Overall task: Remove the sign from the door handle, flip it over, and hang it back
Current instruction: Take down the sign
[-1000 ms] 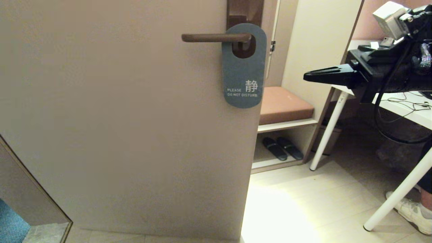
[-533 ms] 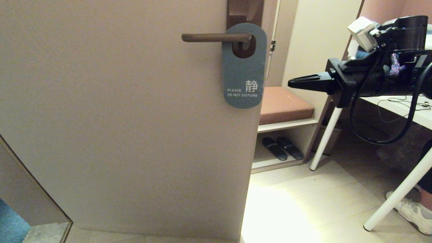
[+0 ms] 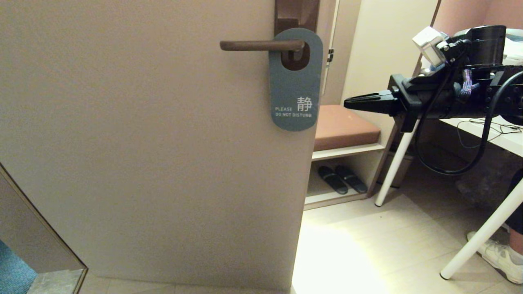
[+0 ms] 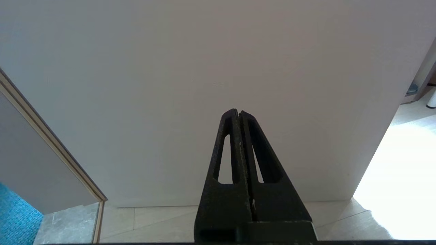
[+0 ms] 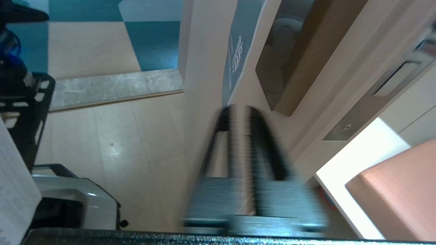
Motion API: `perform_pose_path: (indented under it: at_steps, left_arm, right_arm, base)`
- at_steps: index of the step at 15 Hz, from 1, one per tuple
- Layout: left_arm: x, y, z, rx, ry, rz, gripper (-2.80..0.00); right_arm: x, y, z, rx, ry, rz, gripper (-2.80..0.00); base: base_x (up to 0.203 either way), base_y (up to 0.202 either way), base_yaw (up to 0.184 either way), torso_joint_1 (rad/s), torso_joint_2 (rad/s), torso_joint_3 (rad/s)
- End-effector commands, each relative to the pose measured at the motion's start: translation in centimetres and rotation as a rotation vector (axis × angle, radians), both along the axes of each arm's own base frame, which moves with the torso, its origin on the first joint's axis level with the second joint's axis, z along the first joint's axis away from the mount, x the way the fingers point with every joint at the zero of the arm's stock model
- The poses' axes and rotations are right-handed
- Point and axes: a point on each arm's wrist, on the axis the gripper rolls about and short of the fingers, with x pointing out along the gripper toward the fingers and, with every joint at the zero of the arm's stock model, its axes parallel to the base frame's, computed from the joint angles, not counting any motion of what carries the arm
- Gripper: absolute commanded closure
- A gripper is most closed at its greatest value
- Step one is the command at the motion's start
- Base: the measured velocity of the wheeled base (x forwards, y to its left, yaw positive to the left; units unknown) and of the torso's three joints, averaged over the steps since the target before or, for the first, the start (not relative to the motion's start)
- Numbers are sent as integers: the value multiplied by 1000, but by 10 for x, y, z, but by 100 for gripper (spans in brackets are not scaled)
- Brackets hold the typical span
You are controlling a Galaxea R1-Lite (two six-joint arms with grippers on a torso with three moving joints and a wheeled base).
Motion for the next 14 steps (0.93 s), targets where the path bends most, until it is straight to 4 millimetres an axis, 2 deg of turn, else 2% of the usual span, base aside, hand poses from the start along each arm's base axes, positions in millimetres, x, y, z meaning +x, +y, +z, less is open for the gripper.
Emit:
perform_pose_path:
  at_steps: [1,9,14]
  left_arm:
    - [0,0,0,1,0,0,0]
    - [0,0,0,1,0,0,0]
    - [0,0,0,1,0,0,0]
  right_arm:
    - [0,5,-1,3,5,21,-280]
    - [-1,21,-3,5,20,66,-280]
    - [7,34,2,14,8,93,-280]
  base:
    - [0,0,0,0,0,0]
    - [0,0,0,0,0,0]
    - [0,0,0,0,0,0]
